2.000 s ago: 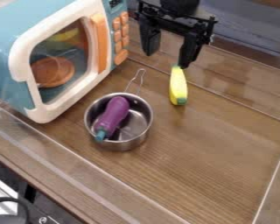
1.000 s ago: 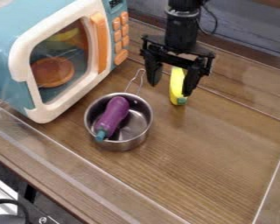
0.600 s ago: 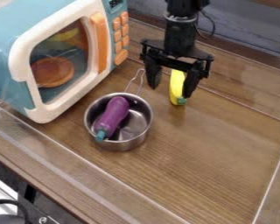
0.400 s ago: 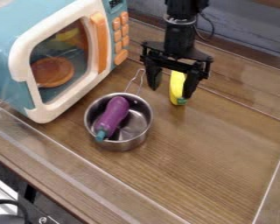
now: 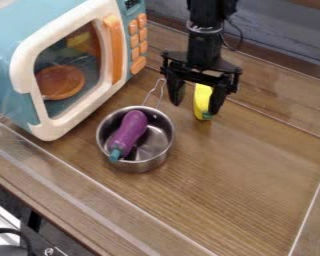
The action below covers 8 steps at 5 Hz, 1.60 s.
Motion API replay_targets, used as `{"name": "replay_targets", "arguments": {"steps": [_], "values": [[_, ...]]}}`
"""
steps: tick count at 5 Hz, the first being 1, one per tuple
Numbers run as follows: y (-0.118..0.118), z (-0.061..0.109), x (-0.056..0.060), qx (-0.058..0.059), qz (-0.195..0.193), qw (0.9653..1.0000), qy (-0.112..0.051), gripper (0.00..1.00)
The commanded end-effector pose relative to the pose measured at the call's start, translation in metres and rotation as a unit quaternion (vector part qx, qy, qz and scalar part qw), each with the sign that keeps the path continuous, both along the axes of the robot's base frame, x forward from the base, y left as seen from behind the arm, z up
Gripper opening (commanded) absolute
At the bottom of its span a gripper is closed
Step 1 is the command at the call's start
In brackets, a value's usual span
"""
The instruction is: Put the banana in the silver pot
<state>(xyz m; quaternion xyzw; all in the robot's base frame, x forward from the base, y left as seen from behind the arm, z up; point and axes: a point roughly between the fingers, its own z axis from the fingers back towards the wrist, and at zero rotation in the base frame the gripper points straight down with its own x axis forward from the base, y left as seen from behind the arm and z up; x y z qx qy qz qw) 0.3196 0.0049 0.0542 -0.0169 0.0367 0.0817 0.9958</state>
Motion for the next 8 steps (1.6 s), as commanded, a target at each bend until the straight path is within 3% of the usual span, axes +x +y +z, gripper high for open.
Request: {"name": "replay_targets", "arguments": {"steps": [1, 8], "values": [[0.004, 0.011, 0.010, 0.000, 0.008, 0.9995, -0.029, 1.00], [0.010, -0.002, 0.019, -0.008, 0.022, 0.9983, -0.053, 1.00]]}}
